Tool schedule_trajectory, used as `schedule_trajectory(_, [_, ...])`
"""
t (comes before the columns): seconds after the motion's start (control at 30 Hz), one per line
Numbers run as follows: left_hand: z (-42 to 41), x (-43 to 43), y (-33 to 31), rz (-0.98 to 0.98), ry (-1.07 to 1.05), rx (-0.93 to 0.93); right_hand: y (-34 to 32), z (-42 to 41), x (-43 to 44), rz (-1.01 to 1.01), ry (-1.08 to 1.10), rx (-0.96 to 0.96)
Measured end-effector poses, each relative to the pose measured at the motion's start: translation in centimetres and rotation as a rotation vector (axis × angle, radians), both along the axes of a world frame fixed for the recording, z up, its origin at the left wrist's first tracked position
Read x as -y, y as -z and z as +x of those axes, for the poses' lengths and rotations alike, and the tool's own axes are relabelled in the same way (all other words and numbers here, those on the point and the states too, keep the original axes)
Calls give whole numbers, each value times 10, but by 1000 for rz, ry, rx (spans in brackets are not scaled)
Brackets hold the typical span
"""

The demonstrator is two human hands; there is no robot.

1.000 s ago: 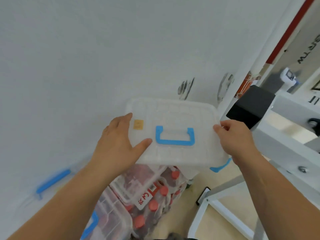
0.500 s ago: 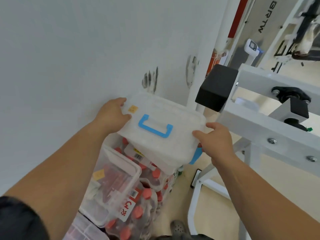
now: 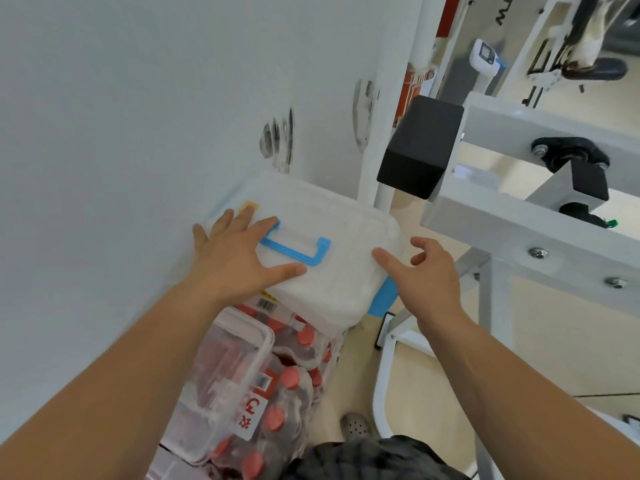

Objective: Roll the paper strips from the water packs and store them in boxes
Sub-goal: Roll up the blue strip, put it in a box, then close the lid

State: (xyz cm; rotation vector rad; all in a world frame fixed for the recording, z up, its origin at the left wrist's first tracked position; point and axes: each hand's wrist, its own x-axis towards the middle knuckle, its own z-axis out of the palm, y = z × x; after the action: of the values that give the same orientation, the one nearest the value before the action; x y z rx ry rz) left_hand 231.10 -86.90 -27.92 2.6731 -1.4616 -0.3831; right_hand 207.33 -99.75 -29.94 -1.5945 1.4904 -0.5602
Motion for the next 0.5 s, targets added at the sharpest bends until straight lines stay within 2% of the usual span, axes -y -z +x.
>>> schedule_trajectory(0.1, [5, 6, -2, 40, 32, 5, 0, 0, -5, 162, 28, 128])
schedule_trajectory(0.17, [-1, 10, -5, 0, 78, -8, 0, 2, -9, 264, 38, 230])
schedule_trajectory(0.3, [-36, 10, -10, -151, 241, -33, 5, 3, -12, 284, 34, 273])
schedule_trajectory(0.4, [-60, 8, -7, -64, 358, -8, 9, 3, -11, 296, 30, 285])
schedule_trajectory(0.5, [-63, 9, -4, -9, 375, -13, 11, 3, -11, 317, -3, 305])
